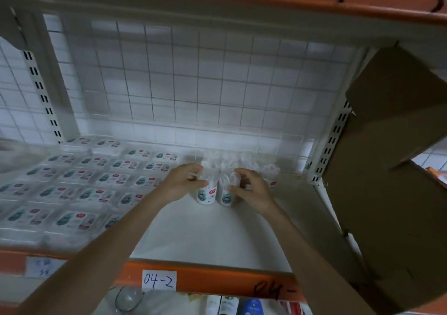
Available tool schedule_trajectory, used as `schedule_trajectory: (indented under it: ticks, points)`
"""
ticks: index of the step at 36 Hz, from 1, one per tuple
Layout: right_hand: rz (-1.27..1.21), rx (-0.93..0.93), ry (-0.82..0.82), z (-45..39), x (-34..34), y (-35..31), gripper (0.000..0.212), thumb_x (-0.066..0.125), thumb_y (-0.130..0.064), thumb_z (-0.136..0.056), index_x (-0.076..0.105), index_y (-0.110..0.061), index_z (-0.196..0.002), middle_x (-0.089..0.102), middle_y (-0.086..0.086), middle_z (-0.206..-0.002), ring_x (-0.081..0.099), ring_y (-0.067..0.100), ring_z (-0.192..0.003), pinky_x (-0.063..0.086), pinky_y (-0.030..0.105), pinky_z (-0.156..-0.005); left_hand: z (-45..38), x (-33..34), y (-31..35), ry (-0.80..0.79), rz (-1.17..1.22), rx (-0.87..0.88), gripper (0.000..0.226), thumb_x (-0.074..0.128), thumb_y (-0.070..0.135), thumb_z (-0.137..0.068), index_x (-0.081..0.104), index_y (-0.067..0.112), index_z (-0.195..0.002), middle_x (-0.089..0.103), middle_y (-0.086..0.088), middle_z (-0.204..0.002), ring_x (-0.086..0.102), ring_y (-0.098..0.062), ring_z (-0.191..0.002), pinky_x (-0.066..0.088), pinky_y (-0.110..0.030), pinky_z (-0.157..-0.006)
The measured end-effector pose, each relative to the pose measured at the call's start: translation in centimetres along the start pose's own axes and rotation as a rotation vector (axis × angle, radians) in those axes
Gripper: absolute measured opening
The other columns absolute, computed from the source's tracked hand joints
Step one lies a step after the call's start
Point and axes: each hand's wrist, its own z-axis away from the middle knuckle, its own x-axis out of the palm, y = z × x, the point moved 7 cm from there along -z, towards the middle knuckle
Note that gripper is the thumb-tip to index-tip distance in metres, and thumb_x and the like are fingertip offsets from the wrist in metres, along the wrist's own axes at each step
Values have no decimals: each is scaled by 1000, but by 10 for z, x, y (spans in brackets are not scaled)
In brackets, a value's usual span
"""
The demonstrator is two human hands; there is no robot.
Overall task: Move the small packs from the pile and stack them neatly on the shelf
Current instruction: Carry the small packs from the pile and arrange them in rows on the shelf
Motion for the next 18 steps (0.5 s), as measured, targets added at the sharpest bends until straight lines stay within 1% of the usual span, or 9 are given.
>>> schedule_trajectory:
  ticks: [2,3,5,8,11,13,15,16,18]
  points:
    - [4,-8,38,0,-1,0,48,78,-17,-74,57,-10,-117,50,6,-114,56,17,-96,42,6,-72,-1,0,1,-3,2,6,46,70,9,-80,53,7,-123,56,-6,-116,53,-14,-102,44,-9,-71]
    - [-1,-8,54,0,-2,0,47,79,-17,-72,58,-10,-114,51,6,-113,56,18,-95,42,8,-73,-1,0,2,-5,3,11,46,70,9,-80,53,7,-123,56,-5,-115,54,-14,-102,44,-7,-67]
    - [-15,-3,71,0,-2,1,46,80,-18,-71,57,-11,-111,53,7,-111,56,18,-95,43,9,-72,-1,0,2,-8,14,16,46,70,8,-80,53,6,-123,57,-4,-114,54,-14,-101,45,-6,-65]
    - [-17,4,70,0,-1,0,47,80,-21,-71,56,-13,-110,55,6,-110,56,17,-94,43,10,-71,-1,0,1,-7,36,20,45,70,7,-79,54,6,-120,57,-6,-113,57,-18,-103,46,-9,-67]
    - [-27,10,76,0,1,-1,43,80,-21,-71,54,-17,-104,57,6,-108,56,17,-92,45,17,-74,-1,-1,0,16,41,36,39,72,7,-77,56,9,-113,58,-6,-115,59,-19,-100,47,-13,-73]
    - [-36,16,75,0,1,-1,42,81,-21,-70,53,-19,-102,57,5,-107,55,17,-91,45,19,-75,-2,-1,-1,31,23,50,36,74,10,-76,57,14,-108,58,-6,-117,60,-19,-99,48,-22,-81]
    - [-40,22,72,-1,1,-1,43,81,-21,-70,53,-18,-103,57,4,-105,55,16,-90,45,19,-74,-2,-1,-3,35,13,55,36,74,11,-76,56,15,-107,58,-7,-119,60,-21,-103,48,-29,-87]
    - [-39,26,68,-1,1,-1,44,81,-21,-70,53,-16,-104,56,3,-104,54,15,-90,44,20,-74,-1,-1,-3,38,17,57,37,75,11,-76,56,15,-107,58,-7,-119,60,-22,-104,48,-31,-87]
    - [-35,37,59,-2,1,-1,48,81,-22,-69,54,-12,-107,55,1,-102,53,15,-89,46,23,-76,-1,-1,-3,43,30,60,37,74,10,-76,56,14,-107,57,-7,-119,60,-22,-103,48,-29,-85]
